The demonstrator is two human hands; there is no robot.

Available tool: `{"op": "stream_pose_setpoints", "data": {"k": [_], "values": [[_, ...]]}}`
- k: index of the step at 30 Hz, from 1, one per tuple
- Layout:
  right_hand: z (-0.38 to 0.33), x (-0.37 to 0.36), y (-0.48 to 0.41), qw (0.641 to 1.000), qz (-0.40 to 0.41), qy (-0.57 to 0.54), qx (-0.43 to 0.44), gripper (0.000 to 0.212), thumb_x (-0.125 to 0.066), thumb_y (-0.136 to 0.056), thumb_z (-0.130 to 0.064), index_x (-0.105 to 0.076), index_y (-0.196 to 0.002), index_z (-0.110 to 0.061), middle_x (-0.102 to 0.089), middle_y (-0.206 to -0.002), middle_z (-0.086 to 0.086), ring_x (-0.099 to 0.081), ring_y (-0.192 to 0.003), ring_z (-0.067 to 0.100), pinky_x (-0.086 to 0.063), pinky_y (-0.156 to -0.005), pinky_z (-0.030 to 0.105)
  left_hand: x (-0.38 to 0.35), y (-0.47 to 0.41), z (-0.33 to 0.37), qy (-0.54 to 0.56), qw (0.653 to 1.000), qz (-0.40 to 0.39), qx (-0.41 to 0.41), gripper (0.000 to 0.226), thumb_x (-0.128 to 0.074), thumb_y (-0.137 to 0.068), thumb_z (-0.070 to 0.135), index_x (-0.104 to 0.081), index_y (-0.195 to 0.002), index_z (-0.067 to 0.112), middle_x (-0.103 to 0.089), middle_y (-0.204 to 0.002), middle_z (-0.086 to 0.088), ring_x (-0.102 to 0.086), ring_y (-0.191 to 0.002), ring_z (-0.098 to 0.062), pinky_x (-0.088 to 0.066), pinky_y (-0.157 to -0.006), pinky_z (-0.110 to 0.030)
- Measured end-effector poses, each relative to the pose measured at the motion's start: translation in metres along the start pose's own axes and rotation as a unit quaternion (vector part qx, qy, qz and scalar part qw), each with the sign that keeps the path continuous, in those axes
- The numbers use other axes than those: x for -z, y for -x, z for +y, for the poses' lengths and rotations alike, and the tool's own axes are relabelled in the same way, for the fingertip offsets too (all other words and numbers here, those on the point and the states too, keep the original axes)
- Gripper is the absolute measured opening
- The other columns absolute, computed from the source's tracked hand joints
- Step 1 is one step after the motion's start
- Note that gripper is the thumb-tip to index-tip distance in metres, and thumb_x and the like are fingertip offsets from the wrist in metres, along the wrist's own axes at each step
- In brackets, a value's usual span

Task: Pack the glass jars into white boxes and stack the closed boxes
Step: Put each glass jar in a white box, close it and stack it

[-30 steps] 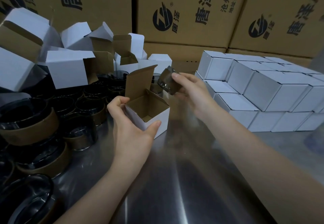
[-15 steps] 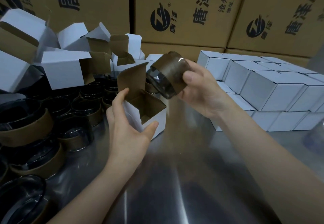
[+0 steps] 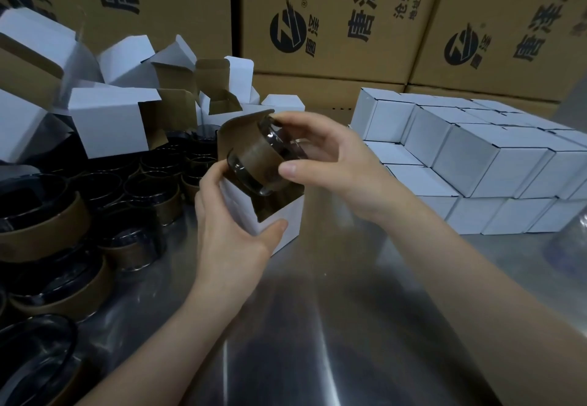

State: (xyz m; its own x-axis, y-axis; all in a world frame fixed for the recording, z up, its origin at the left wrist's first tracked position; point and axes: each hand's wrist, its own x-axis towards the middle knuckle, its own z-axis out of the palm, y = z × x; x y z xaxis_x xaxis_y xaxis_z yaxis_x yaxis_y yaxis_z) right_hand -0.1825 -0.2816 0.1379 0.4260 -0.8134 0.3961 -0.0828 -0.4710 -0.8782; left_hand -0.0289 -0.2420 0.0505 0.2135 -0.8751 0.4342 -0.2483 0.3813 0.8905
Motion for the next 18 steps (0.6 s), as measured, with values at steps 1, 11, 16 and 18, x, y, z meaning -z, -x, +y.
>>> {"op": "stream_pose_setpoints", "data": {"k": [1,11,16,18], "values": [[-0.0001,0.0004,0.0,1.0,0.009,0.017,0.0,0.047,-0.074,-0.076,-0.016,-0.06,-0.12,-0.028,-0.065,-0.117,-0.006,-0.063,-0.111,0.007,-0.051,-0.093,0.023,0.0005,0.0004,0.0015,0.002,1.0,-0.001,0.002,0.093,-0.085,-0.069,0.014,-0.027,-0.127,0.057,-0.034,-0.146,0.011,-0.035,-0.135,-0.007,-0.039,-0.108,-0.038],[0.0015,0.0018,0.0001,0.985,0.01,0.169,-0.031,0.059,-0.077,-0.076,-0.014,-0.055,-0.129,-0.026,-0.061,-0.125,-0.007,-0.056,-0.12,0.009,-0.049,-0.102,0.03,-0.0007,0.0002,-0.0006,-0.002,1.0,-0.003,0.0,0.092,-0.086,-0.066,0.012,-0.028,-0.13,0.045,-0.041,-0.138,0.011,-0.042,-0.129,-0.007,-0.039,-0.104,-0.03],[-0.002,0.0013,-0.0024,0.969,-0.023,0.239,-0.059,0.063,-0.08,-0.075,-0.015,-0.055,-0.132,-0.024,-0.061,-0.122,-0.009,-0.056,-0.115,0.008,-0.051,-0.096,0.026,-0.0021,-0.0003,-0.0035,0.015,1.0,-0.009,0.001,0.093,-0.086,-0.066,0.011,-0.029,-0.131,0.045,-0.043,-0.136,0.014,-0.045,-0.126,-0.002,-0.039,-0.1,-0.023],[-0.0047,0.0007,-0.004,0.962,-0.041,0.262,-0.07,0.064,-0.081,-0.073,-0.017,-0.056,-0.132,-0.024,-0.061,-0.12,-0.01,-0.058,-0.113,0.009,-0.053,-0.094,0.028,-0.0025,0.0006,-0.0041,0.016,1.0,-0.01,-0.003,0.093,-0.085,-0.066,0.01,-0.029,-0.131,0.045,-0.045,-0.134,0.016,-0.046,-0.124,0.0,-0.041,-0.099,-0.023]]}}
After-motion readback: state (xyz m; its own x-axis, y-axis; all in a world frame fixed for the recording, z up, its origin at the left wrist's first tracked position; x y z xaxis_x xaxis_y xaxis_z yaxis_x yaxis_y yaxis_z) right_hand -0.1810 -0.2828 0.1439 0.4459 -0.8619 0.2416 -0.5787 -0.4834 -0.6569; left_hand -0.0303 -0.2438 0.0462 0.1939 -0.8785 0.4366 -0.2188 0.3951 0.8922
